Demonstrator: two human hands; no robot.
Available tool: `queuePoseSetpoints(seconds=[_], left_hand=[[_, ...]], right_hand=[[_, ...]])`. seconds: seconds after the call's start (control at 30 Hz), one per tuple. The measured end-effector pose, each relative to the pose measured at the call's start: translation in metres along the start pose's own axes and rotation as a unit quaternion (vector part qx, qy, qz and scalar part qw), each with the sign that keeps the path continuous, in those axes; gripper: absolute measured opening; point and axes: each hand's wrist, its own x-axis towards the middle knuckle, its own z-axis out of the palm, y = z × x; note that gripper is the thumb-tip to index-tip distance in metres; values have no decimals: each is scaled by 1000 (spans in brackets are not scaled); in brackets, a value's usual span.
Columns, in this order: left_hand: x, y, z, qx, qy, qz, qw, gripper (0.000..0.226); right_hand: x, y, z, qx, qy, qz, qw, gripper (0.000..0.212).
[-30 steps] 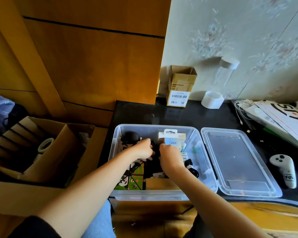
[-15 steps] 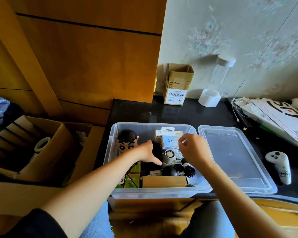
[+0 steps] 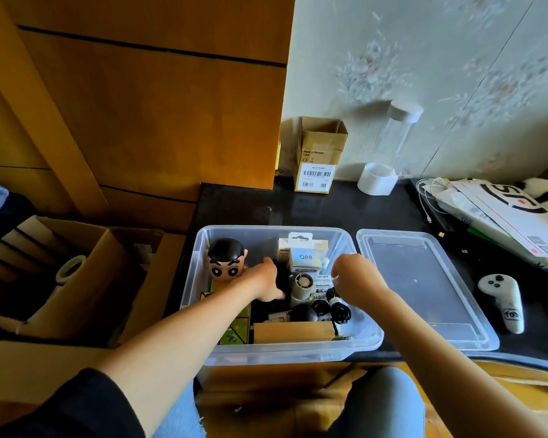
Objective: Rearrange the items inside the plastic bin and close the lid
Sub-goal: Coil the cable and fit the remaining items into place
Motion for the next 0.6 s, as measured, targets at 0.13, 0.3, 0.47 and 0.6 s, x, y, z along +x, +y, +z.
queuePoseSetpoints(seconds=[0.13, 0.3, 0.47, 0.6], left_hand=[[-1, -7, -4, -34, -7, 9, 999, 86], [-6, -16, -20, -89, -6, 16, 996, 45], [-13, -26, -26, -206, 18, 4, 978, 34], [-22, -32, -28, -284, 17, 8, 959, 26]], right_hand=[[-3, -10, 5, -103, -86, -35, 990, 13], [3, -23, 15, -137, -160, -13, 977, 17], [9, -28, 24, -182, -181, -13, 966, 29], [9, -30, 28, -194, -162, -9, 967, 30]])
